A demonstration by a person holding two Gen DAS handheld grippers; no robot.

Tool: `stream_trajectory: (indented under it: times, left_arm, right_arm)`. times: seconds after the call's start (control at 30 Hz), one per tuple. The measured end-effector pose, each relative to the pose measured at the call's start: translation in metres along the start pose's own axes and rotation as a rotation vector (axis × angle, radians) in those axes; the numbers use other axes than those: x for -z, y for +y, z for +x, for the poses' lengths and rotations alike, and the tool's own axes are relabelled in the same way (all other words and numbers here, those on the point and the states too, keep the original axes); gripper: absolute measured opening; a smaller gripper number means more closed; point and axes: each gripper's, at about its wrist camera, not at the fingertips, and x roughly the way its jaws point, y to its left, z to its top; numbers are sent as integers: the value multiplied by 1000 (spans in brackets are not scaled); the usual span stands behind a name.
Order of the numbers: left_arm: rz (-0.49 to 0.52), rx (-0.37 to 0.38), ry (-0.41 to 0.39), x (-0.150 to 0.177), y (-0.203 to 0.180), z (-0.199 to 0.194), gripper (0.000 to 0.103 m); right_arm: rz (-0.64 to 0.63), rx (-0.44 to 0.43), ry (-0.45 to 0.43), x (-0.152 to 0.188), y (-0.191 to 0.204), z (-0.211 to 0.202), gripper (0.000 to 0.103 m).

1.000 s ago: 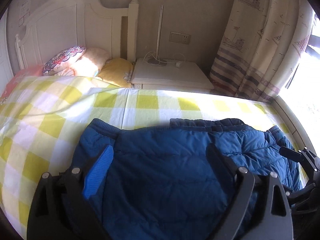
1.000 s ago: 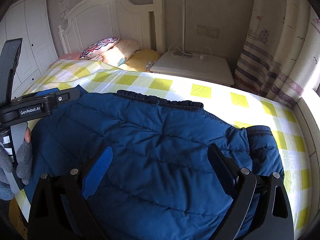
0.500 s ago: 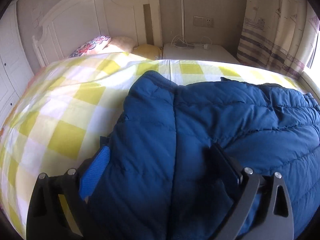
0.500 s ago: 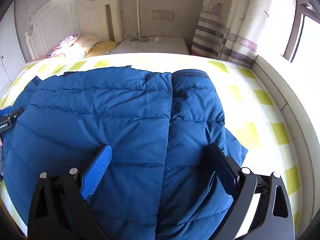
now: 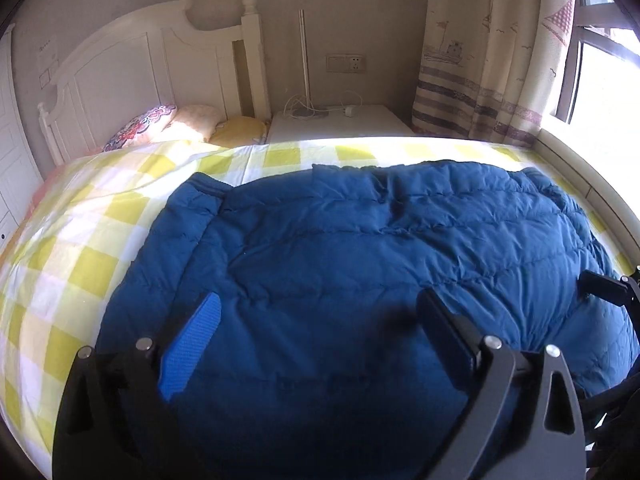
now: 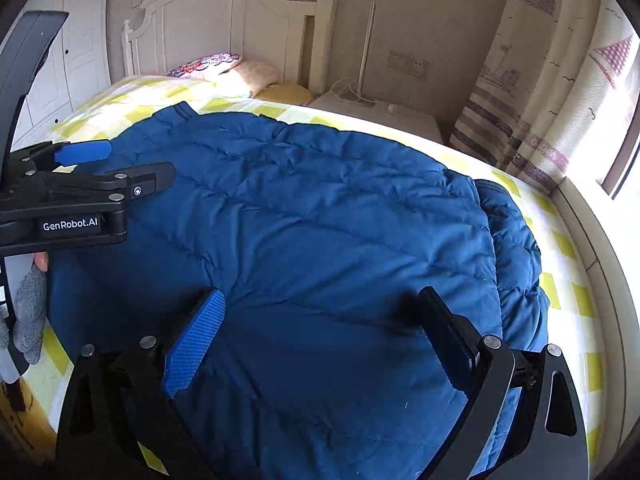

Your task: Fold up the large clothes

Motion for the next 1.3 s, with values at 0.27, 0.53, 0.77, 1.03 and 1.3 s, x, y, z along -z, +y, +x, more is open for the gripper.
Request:
stream_trajectory:
  times: [0.27, 0.53, 0.77, 1.03, 1.3]
  left_arm:
    - [-32, -63, -74, 21, 43, -11, 101]
    - [-157, -76, 3, 41, 102, 9, 101]
    - [-186, -22, -67, 50, 70, -46, 96]
    - [-35, -15, -55, 77, 5, -39, 101]
    - [-248, -31, -45, 92, 93, -41, 101]
  right_arm:
    - [94, 55, -46, 17, -42, -32, 93]
    - [298, -3, -5, 55, -99, -15, 95]
    - [253, 28, -88, 40, -49, -64, 95]
    - [-19, -27, -62, 54, 35, -40, 97]
    - [176, 14, -78, 86, -40, -74, 97]
